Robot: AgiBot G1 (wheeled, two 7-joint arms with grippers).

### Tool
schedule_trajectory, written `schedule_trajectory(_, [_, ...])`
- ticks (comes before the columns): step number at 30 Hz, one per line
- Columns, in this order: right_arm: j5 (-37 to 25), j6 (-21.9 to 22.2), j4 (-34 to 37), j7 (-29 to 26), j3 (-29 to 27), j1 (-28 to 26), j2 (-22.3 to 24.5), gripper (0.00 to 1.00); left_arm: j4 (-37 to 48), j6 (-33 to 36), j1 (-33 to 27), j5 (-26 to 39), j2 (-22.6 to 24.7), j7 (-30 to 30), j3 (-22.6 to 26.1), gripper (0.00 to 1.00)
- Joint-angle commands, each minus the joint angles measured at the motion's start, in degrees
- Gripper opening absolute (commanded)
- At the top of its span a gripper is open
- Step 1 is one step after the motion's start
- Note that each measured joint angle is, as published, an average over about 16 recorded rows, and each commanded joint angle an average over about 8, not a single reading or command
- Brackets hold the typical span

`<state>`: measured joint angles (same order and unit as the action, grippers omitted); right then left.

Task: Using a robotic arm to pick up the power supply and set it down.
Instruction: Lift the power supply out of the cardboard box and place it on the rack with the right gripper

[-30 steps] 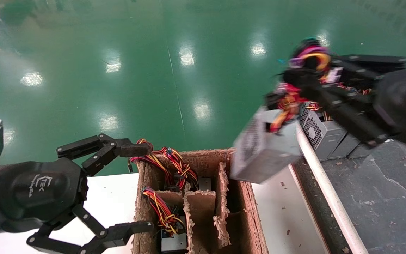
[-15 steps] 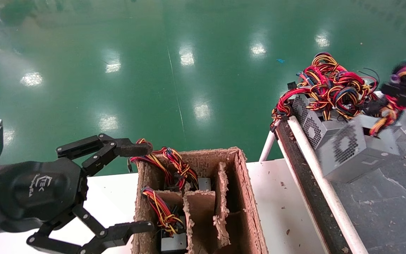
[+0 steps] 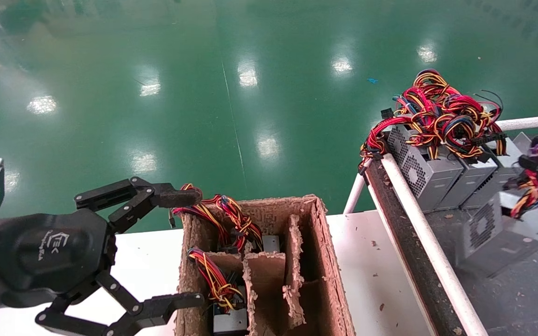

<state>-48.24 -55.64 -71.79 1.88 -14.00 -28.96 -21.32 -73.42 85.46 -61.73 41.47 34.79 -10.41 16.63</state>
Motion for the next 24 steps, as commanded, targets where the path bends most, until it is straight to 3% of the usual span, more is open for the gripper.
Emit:
schedule_trajectory(1, [-0.5, 1.1, -1.2, -0.5, 0.3, 0.8, -0.7, 0.0, 0.0, 0.0, 0.0, 0.0, 0.0, 0.0, 0.0, 1.0])
schedule_trajectory(6, [-1.9, 2.7, -2.4, -2.0, 4.1, -2.7, -2.1, 0.0, 0.0, 0.0, 0.0, 0.0, 0.0, 0.0, 0.0, 1.0])
schedule_trajectory(13, [-4.5, 2.7, -0.9, -3.7, 10.3, -11.4, -4.5, 0.02, 0.0, 0.0, 0.0, 0.0, 0.0, 0.0, 0.0, 1.0])
schedule_trajectory(21, [-8.1, -0.3, 4.2, -5.0, 16.5, -21.6, -7.0, 0.99, 0.0, 0.0, 0.0, -0.1, 0.0, 0.0, 0.1, 1.0])
schedule_trajectory(24, [-8.8, -1.6, 5.8, -5.1, 17.7, -23.9, -7.4, 1.0, 0.0, 0.0, 0.0, -0.1, 0.0, 0.0, 0.1, 1.0])
